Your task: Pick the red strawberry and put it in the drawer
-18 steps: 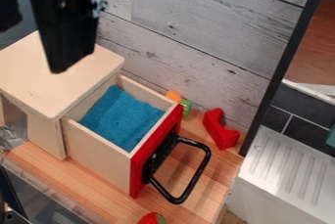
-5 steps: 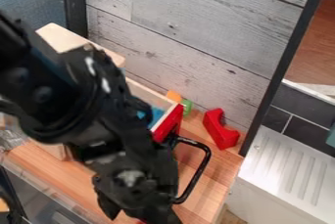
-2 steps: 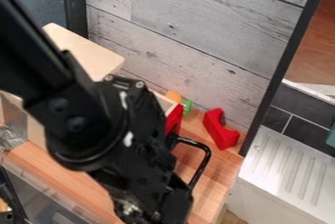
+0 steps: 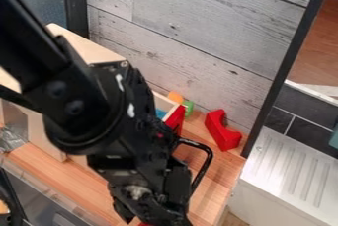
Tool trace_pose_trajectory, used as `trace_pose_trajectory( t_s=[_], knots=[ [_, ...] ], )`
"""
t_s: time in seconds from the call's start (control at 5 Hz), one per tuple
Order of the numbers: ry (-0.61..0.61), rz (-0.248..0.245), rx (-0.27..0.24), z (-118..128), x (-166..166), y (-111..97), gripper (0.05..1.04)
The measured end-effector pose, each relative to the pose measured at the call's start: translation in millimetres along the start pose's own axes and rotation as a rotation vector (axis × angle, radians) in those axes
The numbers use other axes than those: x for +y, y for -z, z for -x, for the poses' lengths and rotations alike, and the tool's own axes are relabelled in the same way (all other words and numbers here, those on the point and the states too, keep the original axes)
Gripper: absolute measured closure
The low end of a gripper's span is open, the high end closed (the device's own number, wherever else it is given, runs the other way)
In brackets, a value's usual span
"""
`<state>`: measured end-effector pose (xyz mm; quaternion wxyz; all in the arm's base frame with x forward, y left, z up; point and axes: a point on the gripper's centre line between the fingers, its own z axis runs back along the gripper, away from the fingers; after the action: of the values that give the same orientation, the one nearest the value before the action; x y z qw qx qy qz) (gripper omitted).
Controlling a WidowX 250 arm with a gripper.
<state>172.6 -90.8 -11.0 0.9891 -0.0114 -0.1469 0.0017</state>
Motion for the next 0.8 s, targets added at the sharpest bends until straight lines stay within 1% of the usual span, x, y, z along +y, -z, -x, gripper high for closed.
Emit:
trace_pose_trajectory(
  t_s=[0.2, 0.6, 0.8],
  knots=[
    [-0.008, -0.013, 0.0, -3, 3, 0, 0.084],
    [-0.006, -0.015, 0.001, -4, 5, 11, 0.084],
    [-0.016, -0.036, 0.015, -1, 8, 18, 0.084]
  ],
)
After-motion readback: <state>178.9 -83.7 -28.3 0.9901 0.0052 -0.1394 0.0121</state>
